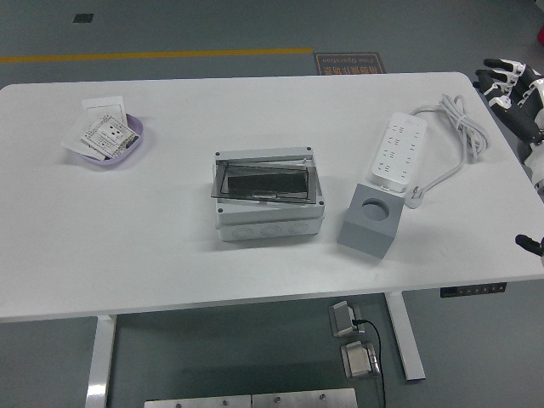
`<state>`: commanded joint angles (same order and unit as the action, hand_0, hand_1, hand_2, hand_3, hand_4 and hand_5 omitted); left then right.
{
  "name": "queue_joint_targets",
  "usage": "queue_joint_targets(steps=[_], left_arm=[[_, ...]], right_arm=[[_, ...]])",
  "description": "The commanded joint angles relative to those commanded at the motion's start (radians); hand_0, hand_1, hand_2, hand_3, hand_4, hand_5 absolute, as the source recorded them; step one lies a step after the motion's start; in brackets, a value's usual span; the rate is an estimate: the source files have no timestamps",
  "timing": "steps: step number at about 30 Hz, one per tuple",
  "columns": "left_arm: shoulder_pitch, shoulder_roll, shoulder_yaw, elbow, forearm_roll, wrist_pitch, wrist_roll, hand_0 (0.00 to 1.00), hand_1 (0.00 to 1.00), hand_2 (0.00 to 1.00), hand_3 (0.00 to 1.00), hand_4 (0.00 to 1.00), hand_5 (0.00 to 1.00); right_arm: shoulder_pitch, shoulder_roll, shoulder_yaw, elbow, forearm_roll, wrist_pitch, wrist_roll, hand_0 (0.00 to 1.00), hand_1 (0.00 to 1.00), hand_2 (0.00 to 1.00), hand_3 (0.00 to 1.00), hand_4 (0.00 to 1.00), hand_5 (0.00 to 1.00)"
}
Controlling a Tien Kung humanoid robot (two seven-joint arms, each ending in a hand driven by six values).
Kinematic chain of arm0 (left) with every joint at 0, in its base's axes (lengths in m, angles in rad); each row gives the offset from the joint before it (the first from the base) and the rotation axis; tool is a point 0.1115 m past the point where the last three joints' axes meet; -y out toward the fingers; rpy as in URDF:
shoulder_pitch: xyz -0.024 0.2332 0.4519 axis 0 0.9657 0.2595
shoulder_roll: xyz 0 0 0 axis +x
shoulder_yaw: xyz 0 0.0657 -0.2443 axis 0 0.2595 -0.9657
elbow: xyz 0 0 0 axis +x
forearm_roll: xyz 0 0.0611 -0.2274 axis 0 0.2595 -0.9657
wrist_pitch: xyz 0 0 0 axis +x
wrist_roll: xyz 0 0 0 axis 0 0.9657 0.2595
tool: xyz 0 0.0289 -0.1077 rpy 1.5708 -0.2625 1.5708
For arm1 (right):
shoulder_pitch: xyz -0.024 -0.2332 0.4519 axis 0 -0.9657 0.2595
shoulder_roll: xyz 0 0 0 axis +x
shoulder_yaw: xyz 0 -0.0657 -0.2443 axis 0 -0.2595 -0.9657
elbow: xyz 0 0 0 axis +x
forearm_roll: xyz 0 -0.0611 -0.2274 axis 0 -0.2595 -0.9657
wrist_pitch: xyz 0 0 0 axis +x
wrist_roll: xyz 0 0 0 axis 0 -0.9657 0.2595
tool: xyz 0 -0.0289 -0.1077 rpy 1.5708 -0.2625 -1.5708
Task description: Pick up the cylinder from the cube,place it in the box,flap close box
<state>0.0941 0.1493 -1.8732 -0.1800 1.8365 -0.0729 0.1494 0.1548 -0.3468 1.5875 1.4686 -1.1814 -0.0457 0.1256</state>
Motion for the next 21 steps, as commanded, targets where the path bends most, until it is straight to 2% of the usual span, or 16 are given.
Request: queue_joint_targets(steps=[21], left_arm=[[0.004,0.002,0.007,0.000,-0.001,0.000,0.005,0.585,0.627,0.598,0.659,0.733,0.350]], right_arm=[[-0.001,0.001,0.002,0.002,-0.003,-0.001,-0.002,0.755,0.648,0.667,0.681,0.739,0.410]])
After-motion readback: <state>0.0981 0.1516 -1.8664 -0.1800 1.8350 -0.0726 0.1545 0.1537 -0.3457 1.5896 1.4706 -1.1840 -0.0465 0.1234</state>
